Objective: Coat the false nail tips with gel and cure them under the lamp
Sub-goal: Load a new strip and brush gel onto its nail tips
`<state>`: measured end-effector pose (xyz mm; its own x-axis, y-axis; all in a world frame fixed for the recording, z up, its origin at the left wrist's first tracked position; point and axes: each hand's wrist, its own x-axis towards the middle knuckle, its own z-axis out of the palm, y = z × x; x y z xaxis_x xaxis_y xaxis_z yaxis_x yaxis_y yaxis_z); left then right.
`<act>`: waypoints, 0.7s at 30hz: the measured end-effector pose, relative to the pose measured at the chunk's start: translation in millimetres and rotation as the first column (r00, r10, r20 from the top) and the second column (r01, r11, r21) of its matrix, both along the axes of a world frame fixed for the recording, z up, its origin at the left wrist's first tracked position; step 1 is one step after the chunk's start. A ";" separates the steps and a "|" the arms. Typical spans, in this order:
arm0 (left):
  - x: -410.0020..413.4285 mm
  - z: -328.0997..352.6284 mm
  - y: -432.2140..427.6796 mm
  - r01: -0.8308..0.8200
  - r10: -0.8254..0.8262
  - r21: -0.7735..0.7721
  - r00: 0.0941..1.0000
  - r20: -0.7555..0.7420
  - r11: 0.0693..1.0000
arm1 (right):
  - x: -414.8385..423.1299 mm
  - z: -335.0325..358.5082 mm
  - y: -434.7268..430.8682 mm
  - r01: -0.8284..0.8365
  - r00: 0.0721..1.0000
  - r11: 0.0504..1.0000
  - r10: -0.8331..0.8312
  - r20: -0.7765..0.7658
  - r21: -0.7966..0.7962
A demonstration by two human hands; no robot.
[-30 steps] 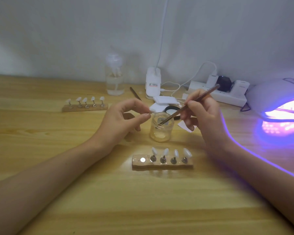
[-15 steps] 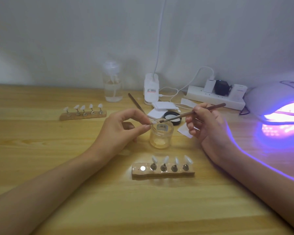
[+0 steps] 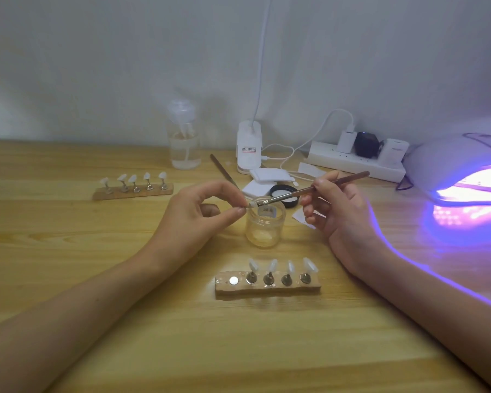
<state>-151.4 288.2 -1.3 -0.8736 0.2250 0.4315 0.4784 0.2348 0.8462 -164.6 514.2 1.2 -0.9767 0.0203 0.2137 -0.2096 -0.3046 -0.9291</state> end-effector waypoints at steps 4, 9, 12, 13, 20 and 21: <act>-1.0 -0.6 -0.3 -0.005 0.005 -0.012 1.000 -0.013 1.000 | 0.1 -0.4 -0.1 -0.052 0.997 0.999 0.052 -0.056 0.002; -0.8 -0.8 -0.3 0.003 -0.003 -0.007 1.000 -0.016 1.000 | -1.3 -1.0 0.8 -0.009 0.998 1.000 0.009 -0.055 0.000; -0.1 -0.2 -0.1 0.004 -0.005 -0.013 1.000 -0.028 1.000 | -2.3 0.1 -0.2 -0.050 0.996 0.999 0.051 -0.074 0.018; 0.0 -0.1 0.0 0.005 -0.005 -0.016 0.999 -0.035 1.000 | -2.6 -0.9 0.0 -0.043 0.996 0.999 0.046 -0.072 0.033; -2.8 -4.6 -0.4 -0.008 0.008 -0.004 1.000 -0.020 1.000 | -2.8 -1.3 0.6 -0.062 0.992 0.997 0.065 -0.106 0.037; -3.4 -5.3 -1.1 -0.010 0.010 0.005 1.000 -0.006 1.000 | -2.6 -1.7 0.4 -0.057 0.992 0.997 0.063 -0.109 0.058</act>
